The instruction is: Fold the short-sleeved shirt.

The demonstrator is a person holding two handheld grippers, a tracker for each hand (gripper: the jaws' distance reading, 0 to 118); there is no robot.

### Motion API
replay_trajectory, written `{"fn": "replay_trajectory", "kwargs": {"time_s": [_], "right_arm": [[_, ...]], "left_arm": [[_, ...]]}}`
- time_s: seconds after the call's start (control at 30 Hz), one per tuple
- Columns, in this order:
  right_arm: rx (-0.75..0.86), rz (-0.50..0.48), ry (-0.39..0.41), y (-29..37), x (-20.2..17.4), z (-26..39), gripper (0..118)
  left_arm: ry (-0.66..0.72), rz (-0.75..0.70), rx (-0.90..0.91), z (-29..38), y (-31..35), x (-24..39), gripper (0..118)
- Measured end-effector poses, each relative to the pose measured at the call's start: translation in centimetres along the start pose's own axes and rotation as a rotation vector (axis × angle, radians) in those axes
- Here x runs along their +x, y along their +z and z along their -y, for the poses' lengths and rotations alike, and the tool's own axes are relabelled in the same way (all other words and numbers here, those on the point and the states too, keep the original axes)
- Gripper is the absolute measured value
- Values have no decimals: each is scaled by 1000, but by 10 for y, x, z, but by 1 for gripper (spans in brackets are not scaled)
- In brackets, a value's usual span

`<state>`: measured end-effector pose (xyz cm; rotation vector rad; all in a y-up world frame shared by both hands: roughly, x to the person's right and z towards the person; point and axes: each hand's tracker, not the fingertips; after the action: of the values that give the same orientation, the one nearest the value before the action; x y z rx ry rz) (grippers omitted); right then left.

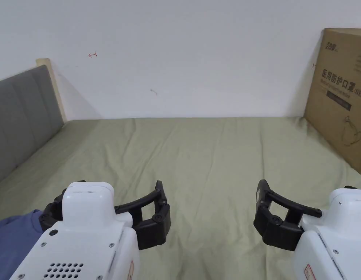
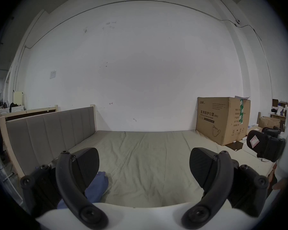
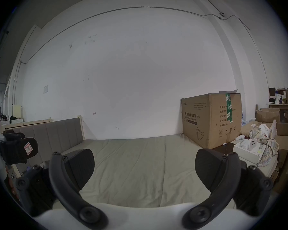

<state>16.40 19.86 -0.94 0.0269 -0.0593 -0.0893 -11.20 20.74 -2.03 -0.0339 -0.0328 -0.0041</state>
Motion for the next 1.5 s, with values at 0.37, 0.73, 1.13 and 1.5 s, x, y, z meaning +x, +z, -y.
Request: {"fn": "replay_trajectory", "kwargs": {"time_s": [0.37, 0.73, 1.13, 1.5], "right_arm": [[-16, 3, 2, -1, -1, 3, 118], [129, 100, 419, 1, -36, -4, 118], [-8, -62, 542, -9, -68, 20, 118], [-108, 107, 58, -19, 0, 23, 118]], "left_arm": [[-11, -1, -9, 1, -2, 2, 112], [442, 115, -1, 11, -6, -19, 112], [565, 40, -101, 32, -19, -28, 112], [64, 7, -27, 14, -16, 9, 112]]}}
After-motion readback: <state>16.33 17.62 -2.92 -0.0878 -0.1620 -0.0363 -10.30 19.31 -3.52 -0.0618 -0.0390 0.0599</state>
